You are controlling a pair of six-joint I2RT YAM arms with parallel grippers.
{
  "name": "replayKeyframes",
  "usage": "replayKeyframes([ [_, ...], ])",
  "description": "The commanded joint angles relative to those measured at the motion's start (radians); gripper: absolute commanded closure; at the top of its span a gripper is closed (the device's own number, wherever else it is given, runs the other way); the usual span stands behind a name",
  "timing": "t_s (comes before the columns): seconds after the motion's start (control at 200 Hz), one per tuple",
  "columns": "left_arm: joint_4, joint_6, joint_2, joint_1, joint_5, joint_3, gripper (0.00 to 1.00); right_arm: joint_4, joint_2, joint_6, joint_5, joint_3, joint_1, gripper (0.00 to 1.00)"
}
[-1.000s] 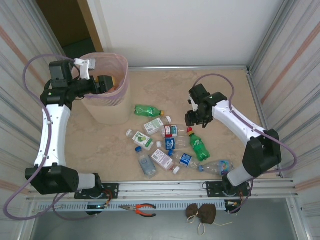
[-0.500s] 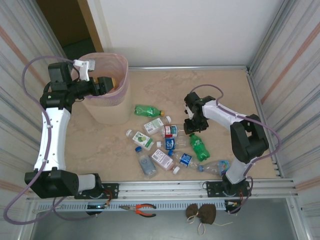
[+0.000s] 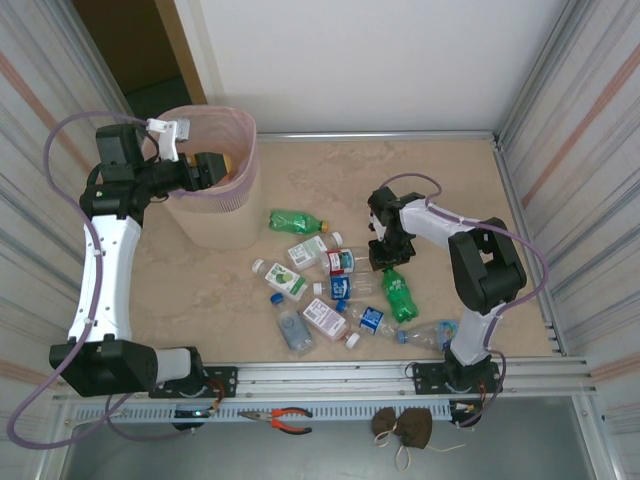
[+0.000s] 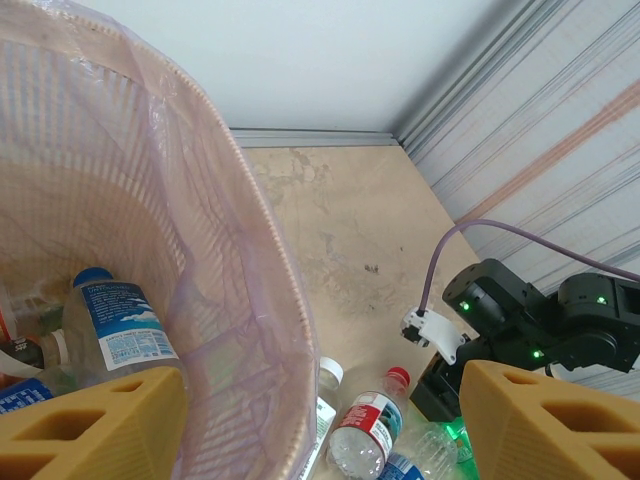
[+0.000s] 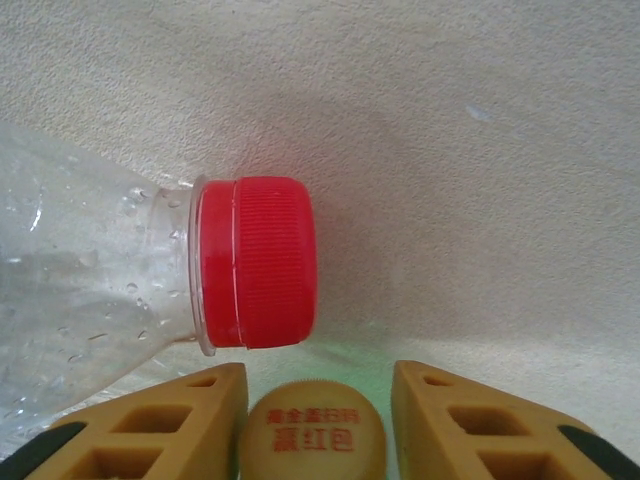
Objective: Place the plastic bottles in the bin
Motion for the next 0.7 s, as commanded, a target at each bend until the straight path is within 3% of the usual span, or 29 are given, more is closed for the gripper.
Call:
replayKeyframes([
  [0.0,0.024,-0.01,-0.019,0.01,0.023,-0.006,0.28,-0.011,0.007,-0.017,-0.007,0.022,-0.009,0.63],
  [0.316,0.062,-0.016,-0.037,0.011,0.032,-0.019,0.3,-0.015,-0.048,-0.007,0.025,0.024,-0.032,0.71],
  [0.696,0.198,-0.048,-0.083,0.011,0.127,-0.074,0.32,-0.068,-0.262,0.01,0.089,0.112,-0.058,0.74],
])
